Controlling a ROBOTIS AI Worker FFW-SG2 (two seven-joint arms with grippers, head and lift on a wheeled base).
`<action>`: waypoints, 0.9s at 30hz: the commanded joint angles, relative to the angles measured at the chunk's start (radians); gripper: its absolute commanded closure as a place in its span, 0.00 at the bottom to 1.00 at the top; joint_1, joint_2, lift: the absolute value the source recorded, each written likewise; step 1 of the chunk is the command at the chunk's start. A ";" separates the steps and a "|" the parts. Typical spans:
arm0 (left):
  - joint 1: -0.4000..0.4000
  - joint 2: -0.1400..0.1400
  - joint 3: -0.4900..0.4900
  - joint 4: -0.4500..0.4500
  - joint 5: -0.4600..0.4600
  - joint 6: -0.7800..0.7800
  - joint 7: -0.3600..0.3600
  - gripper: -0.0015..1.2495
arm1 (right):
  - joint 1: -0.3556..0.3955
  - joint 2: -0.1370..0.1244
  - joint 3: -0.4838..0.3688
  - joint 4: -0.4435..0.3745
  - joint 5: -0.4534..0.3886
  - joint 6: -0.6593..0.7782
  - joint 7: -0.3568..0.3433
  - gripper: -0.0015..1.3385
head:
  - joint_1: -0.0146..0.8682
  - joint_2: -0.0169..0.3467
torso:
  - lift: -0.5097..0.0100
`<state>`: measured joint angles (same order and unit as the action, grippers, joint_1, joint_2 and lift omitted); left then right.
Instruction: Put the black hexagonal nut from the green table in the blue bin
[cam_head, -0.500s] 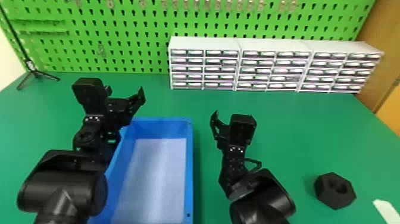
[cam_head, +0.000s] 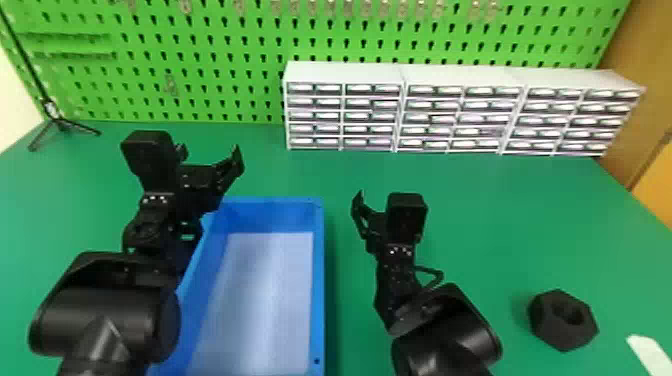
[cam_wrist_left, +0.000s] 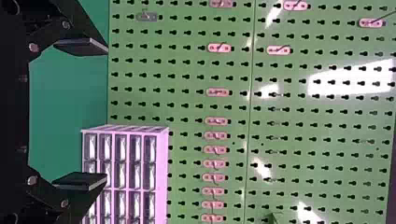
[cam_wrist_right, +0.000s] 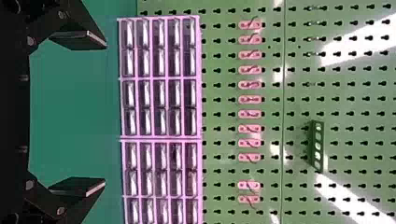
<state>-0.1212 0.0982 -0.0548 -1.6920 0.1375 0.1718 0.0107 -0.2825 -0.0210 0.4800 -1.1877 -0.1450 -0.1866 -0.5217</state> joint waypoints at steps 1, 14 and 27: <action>0.000 0.000 0.001 0.000 0.001 0.000 0.000 0.25 | 0.000 0.003 -0.003 0.002 0.004 0.004 0.002 0.19 | 0.79 0.12 | 0.80; 0.000 0.000 0.003 0.000 0.002 -0.002 0.000 0.25 | 0.006 0.003 0.003 0.007 0.004 0.006 0.003 0.19 | 0.79 0.12 | 0.80; 0.000 0.000 0.004 0.000 0.002 -0.002 0.000 0.25 | 0.008 0.003 0.003 0.008 0.005 0.006 0.005 0.19 | 0.79 0.12 | 0.80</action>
<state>-0.1212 0.0982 -0.0520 -1.6920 0.1396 0.1702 0.0107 -0.2738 -0.0184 0.4859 -1.1811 -0.1401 -0.1810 -0.5169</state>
